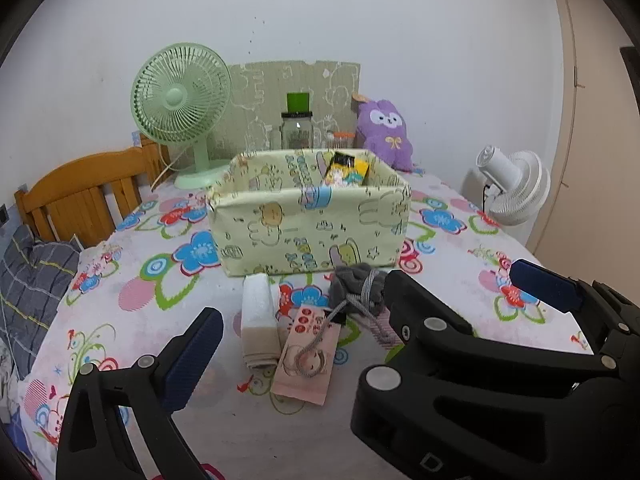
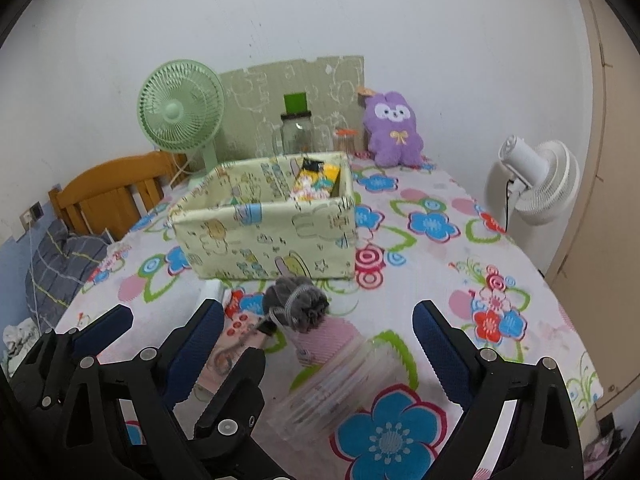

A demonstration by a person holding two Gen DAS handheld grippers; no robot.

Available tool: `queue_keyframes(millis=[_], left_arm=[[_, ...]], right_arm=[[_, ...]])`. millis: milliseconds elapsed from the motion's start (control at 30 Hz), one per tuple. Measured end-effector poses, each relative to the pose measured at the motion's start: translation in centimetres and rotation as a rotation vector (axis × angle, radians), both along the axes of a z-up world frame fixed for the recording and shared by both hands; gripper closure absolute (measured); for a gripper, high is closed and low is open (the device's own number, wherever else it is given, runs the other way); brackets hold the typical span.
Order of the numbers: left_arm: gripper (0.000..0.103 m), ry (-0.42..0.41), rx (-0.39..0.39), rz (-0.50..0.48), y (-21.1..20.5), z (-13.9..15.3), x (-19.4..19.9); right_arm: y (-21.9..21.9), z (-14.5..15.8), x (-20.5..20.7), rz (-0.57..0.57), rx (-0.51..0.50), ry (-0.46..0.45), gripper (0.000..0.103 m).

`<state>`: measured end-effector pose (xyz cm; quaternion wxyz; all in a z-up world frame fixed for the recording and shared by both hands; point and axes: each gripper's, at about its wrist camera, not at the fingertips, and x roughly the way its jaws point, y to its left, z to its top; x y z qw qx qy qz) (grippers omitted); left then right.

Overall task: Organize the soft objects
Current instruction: 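Withdraw both tools from the box toward the remaining items on the table, then grasp the pink tissue pack with the left tool while the right tool grasps the clear plastic bags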

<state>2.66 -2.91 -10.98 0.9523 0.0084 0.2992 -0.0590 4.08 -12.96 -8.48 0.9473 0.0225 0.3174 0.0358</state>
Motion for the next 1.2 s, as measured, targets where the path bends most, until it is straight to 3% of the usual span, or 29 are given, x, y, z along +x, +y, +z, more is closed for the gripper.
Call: queue_keyframes(millis=[333,733,1100,1200], left_arm=[[0.006,0.067,0.018,-0.005,-0.6,-2.7,1.4],[0.01,0.156,0.035,-0.01,-0.9,-4.9,2.8],[0.009,0.198,0.038,0.009,-0.6,-5.8,3.6],[0.009,0.195,0.041,0.01,-0.7,-5.7,3.5]], right_arm=[[-0.6,-3.0,1.5,-0.033,0.01,0.083,0.007],[-0.9,-6.0,3.5,-0.044,0.033,0.19,0.019],[-0.7,-6.8,4.1,-0.04,0.006,0.198,0.022],[-0.9,-6.6,3.9,-0.06,-0.001,0.193,0.032]])
